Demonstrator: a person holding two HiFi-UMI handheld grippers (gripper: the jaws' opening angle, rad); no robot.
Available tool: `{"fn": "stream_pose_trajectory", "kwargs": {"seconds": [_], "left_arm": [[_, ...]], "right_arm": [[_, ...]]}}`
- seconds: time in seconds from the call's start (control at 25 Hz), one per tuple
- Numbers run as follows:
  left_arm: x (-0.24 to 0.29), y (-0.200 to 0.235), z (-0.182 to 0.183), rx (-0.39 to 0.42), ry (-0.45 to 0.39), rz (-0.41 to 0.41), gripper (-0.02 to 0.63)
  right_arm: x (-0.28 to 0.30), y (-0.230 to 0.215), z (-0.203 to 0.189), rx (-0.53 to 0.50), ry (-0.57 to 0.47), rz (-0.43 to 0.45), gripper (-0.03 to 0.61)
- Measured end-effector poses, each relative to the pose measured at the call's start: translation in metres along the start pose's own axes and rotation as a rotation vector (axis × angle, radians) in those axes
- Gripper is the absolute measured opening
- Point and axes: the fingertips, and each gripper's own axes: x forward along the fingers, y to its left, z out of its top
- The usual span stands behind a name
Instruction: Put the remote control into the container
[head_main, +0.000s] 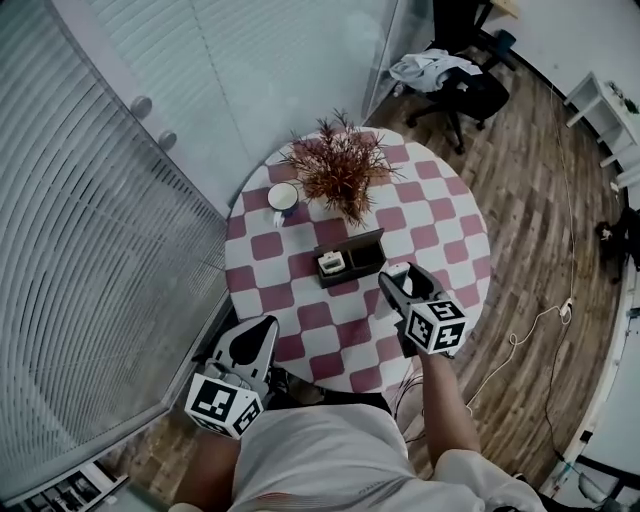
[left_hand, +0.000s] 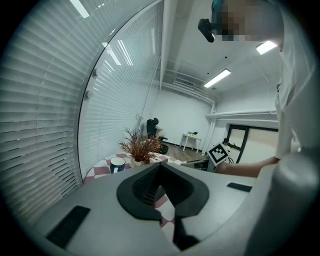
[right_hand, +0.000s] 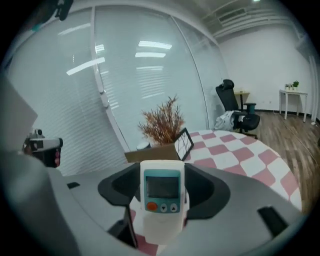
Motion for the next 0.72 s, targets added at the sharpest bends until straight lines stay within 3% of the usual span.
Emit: {"fn": "stream_pose_trajectory", "kwargs": {"seconds": [0.16, 0.36, 0.52, 0.72], "left_arm": [[-0.007, 0.006, -0.004, -0.007, 0.005, 0.018, 0.009], [-0.015, 0.013, -0.011, -0.025, 0.027, 0.045, 0.009], [-0.019, 0.018, -0.018, -0.037, 0.039, 0.062, 0.009], [-0.023, 0.027, -0.021, -0.05, 0.056, 0.08, 0.009]], "right_arm": [[0.004, 0.015, 0.056, -0.021, -0.227, 0.019, 0.281], [0.01, 0.027, 0.102, -0.093, -0.432, 0.016, 0.281], [0.023, 0.026, 0.104, -0.184, -0.478, -0.053, 0.281], [0.034, 0.02, 0.084, -0.178, -0.464, -0.086, 0.282]]}}
